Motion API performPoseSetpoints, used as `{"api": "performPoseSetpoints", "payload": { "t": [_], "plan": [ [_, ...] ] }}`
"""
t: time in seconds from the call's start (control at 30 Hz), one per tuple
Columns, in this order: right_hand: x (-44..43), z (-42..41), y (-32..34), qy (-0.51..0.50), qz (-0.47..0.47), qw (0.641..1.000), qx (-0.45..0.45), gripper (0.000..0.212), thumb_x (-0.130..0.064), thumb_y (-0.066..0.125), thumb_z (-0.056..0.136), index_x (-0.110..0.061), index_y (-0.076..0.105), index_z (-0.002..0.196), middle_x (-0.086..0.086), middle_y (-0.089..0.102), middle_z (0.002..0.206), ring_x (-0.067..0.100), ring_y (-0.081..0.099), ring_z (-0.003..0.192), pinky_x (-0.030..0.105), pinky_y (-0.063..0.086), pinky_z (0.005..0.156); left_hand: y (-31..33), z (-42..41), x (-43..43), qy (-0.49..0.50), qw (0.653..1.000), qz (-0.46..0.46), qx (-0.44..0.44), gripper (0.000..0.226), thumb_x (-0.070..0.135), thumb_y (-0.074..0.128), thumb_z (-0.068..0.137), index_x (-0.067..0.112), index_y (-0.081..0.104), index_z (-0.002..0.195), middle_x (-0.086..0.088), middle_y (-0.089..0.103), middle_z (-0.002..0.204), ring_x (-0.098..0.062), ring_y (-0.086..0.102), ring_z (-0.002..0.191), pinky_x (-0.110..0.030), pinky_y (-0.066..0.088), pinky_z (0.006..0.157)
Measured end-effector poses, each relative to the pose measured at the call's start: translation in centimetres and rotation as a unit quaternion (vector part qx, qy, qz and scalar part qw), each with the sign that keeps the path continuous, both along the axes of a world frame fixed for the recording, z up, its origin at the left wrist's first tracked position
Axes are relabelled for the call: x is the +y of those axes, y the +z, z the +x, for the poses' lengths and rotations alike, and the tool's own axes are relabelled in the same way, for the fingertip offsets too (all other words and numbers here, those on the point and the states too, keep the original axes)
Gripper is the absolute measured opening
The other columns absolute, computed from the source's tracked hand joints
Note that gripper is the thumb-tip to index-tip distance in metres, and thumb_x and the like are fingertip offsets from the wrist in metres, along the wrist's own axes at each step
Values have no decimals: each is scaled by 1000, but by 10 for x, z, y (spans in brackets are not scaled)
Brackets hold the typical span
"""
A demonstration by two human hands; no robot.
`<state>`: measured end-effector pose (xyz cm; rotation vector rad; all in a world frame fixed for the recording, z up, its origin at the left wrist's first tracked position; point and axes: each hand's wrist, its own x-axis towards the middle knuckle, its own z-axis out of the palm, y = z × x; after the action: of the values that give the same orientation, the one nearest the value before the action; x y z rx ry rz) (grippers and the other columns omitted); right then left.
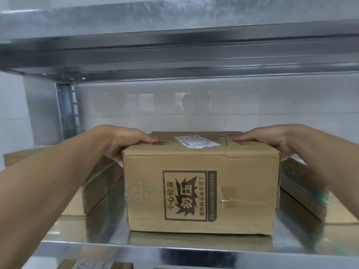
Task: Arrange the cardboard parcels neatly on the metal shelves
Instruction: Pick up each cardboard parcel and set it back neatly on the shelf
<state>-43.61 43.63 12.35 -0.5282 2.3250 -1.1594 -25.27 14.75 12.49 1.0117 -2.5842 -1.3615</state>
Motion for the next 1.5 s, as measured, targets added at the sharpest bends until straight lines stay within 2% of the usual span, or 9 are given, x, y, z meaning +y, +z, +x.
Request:
{"api": "performPoseSetpoints", "payload": {
  "t": [0.1, 0.23, 0.43, 0.7, 0.9, 1.07, 1.3, 1.43, 1.5],
  "plan": [
    [-2, -6, -1, 3, 5, 1000, 0, 46, -49, 71, 90, -13, 71, 119, 18, 76, 112, 31, 74, 87, 53, 54, 100, 1, -2, -1, -14, 1000, -10, -7, 44, 55, 58, 97, 17, 70, 114, -7, 79, 86, -22, 74, 76, -37, 57, 73],
    [-6, -16, 0, 16, 16, 1000, 0, 48, -48, 70, 91, -10, 72, 119, 14, 78, 92, 27, 76, 68, 35, 61, 62, 1, -5, -1, -18, 999, -27, -16, 43, 55, 58, 97, 17, 69, 115, -5, 79, 84, -22, 74, 79, -35, 56, 70],
    [-8, -19, 2, 20, 38, 999, 17, 43, -46, 67, 94, -8, 73, 113, 13, 79, 90, 25, 76, 66, 29, 59, 54, -1, -8, -2, -23, 1000, -8, -17, 39, 49, 58, 98, 15, 69, 114, -11, 76, 105, -26, 71, 96, -40, 54, 90],
    [-1, -5, -2, 2, 2, 999, 35, 44, -51, 66, 94, -11, 72, 112, 10, 79, 88, 23, 75, 70, 32, 58, 69, -2, 6, 11, -12, 1000, -22, 16, 40, 51, 56, 99, 15, 68, 111, -7, 79, 83, -21, 74, 73, -34, 55, 65],
    [13, 6, -2, 3, -35, 998, 58, 50, -52, 69, 92, -8, 73, 115, 15, 79, 102, 29, 75, 82, 36, 59, 75, 0, 24, 22, 3, 998, -29, 57, 42, 54, 57, 98, 15, 68, 110, -8, 75, 92, -22, 72, 80, -34, 55, 65],
    [19, 17, 2, -2, -81, 993, 84, 54, -52, 74, 83, -9, 74, 116, 11, 77, 114, 31, 71, 112, 48, 52, 105, 2, 37, 27, 11, 991, -24, 129, 34, 47, 62, 98, 15, 69, 108, -3, 73, 107, -19, 68, 92, -31, 52, 76],
    [22, 41, 2, -1, -223, 968, 118, 49, -60, 48, 100, -16, 68, 111, 10, 71, 105, 32, 66, 97, 45, 52, 81, -4, 49, 24, 6, 974, -49, 221, 26, 38, 65, 98, 17, 70, 113, 0, 78, 103, -17, 70, 94, -28, 50, 75],
    [23, 41, -3, -13, -285, 954, 88, 50, -65, 42, 100, -20, 62, 108, 11, 66, 103, 34, 65, 95, 52, 51, 90, -20, 51, 23, -8, 962, 0, 274, 25, 27, 69, 97, 16, 66, 120, 0, 78, 107, -22, 72, 103, -39, 55, 95],
    [24, 39, -8, -24, -307, 948, 80, 54, -68, 39, 100, -19, 60, 108, 11, 64, 101, 35, 63, 94, 56, 50, 94, -30, 52, 26, -13, 956, 20, 293, 28, 19, 69, 96, 16, 61, 123, -1, 77, 112, -21, 71, 105, -38, 54, 94]
  ]
}}
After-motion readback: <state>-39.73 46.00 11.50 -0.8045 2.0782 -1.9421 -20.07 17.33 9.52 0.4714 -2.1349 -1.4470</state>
